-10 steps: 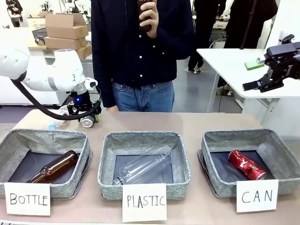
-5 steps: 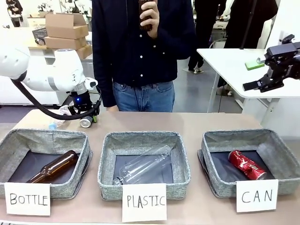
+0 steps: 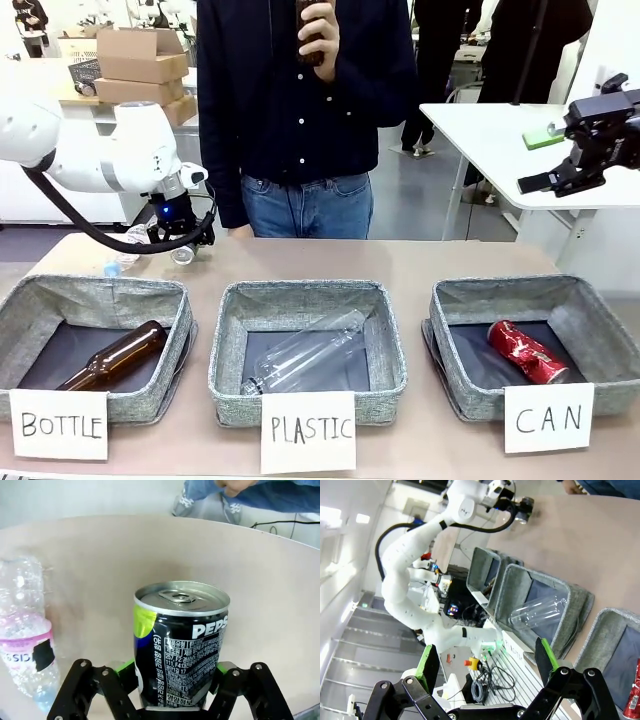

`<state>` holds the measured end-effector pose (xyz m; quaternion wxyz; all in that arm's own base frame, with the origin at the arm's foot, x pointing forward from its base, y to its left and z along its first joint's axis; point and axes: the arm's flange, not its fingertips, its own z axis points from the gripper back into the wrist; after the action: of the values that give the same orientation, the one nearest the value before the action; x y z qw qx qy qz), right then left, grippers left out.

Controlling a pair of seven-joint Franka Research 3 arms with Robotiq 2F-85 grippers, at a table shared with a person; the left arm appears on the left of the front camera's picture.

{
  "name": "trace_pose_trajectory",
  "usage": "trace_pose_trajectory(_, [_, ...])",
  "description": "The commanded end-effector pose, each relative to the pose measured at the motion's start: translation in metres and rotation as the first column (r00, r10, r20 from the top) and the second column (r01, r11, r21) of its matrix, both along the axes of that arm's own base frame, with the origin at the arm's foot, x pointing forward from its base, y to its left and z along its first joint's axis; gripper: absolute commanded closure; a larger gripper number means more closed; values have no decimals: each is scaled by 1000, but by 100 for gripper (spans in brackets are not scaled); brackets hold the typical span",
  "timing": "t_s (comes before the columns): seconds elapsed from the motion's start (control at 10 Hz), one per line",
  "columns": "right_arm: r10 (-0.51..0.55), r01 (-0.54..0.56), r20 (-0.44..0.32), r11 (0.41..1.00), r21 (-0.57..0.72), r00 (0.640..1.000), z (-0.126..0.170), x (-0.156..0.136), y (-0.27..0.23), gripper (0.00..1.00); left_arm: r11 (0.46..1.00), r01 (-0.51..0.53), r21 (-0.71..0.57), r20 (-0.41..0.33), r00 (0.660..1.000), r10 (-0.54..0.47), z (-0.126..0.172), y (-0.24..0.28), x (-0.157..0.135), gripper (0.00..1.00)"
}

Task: Sort the can waste into the basket.
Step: Pick up the can waste from the table and place it in the right Fabric basket.

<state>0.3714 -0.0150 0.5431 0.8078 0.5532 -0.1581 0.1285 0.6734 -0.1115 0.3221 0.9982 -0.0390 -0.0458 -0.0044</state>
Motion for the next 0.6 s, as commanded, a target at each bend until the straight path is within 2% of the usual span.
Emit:
trace_pose_trajectory(0.0, [18,-17,26,1000,-7,1000,1,1,-2,0,997,46,-54,16,999,-45,30,9,-25,65])
trace_pose_trajectory(0.1, [18,-17,26,1000,-7,1000,1,1,-2,0,988,120,-102,46,992,-116,62,15,-54,65])
trace_pose_trajectory(0.2, [18,-17,26,1000,-7,1000,1,1,-2,0,941,279,-194,91,960,-265,103,22,-104,65])
trace_pose_trajectory(0.3, [18,-17,26,1000,-7,1000,1,1,-2,0,845,473,-250,155,881,-447,141,34,-176,65])
trace_pose_trajectory(0.4, [18,-17,26,1000,-7,1000,1,1,-2,0,684,685,-251,201,728,-656,160,43,-251,65])
trace_pose_trajectory(0.5, [18,-17,26,1000,-7,1000,1,1,-2,0,588,785,-195,240,619,-748,158,49,-303,65])
